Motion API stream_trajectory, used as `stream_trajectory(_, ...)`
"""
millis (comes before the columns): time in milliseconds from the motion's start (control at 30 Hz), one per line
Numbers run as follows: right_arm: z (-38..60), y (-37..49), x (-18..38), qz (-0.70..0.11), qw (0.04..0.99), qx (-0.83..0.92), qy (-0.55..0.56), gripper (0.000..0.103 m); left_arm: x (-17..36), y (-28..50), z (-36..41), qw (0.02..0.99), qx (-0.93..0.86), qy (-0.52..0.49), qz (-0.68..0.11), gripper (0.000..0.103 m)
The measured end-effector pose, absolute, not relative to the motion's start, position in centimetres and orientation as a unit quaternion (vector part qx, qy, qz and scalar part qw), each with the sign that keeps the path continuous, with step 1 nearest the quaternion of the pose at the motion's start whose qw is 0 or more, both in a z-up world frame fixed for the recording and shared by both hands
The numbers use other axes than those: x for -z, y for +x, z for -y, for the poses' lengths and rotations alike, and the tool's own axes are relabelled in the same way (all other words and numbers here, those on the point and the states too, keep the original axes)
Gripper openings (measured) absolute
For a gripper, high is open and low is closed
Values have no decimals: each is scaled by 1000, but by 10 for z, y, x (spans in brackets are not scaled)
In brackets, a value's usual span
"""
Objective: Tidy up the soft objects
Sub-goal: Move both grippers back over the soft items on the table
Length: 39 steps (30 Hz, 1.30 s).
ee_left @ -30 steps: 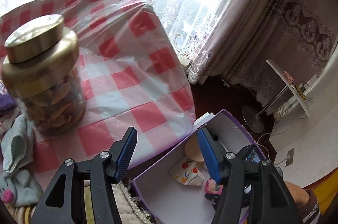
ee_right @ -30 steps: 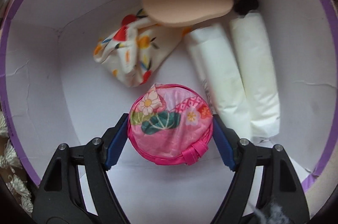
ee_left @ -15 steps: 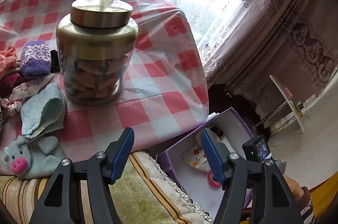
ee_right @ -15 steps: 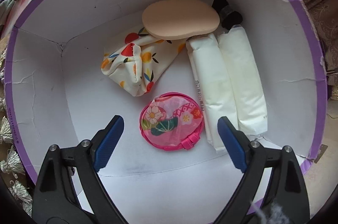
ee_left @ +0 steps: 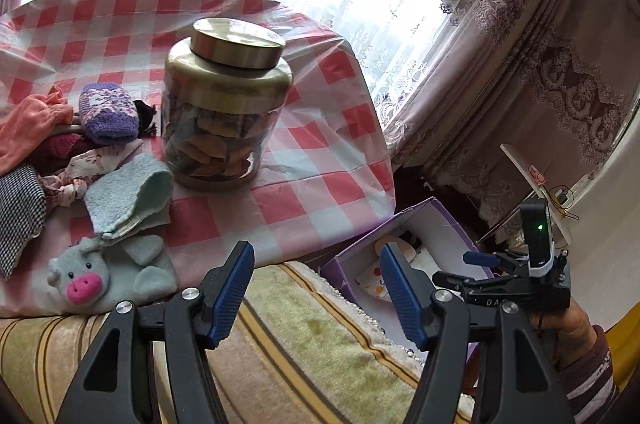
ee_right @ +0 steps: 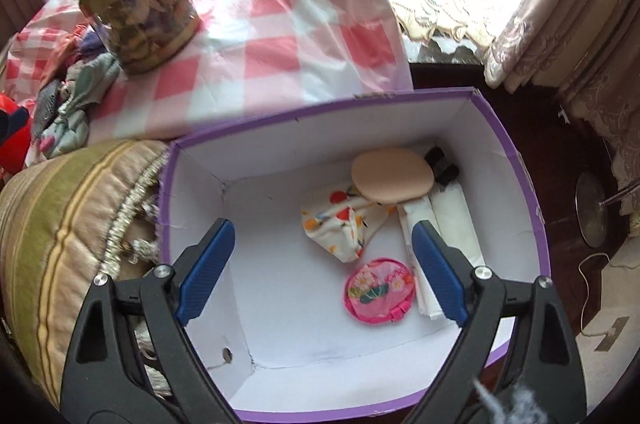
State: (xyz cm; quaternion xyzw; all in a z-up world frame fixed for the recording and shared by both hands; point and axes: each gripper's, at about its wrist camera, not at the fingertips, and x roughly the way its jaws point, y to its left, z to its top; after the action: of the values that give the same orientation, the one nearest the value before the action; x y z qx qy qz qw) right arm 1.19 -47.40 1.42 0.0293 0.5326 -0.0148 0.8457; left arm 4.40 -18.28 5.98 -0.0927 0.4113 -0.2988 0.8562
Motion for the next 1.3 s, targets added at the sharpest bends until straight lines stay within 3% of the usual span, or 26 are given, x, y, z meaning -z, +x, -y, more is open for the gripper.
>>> stream_trajectory(333, 404, 41, -27, -497, 863, -83, 27, 92, -52, 43, 101, 880, 215, -123, -405, 66)
stream_trajectory(800, 278, 78, -27, -521, 824, -220, -17, 92, -39, 53, 15, 888, 121, -164, -412, 66)
stream_trajectory(1300, 149, 123, 3, -560, 777, -278, -68, 92, -35, 57, -28, 894, 75, -184, -401, 66)
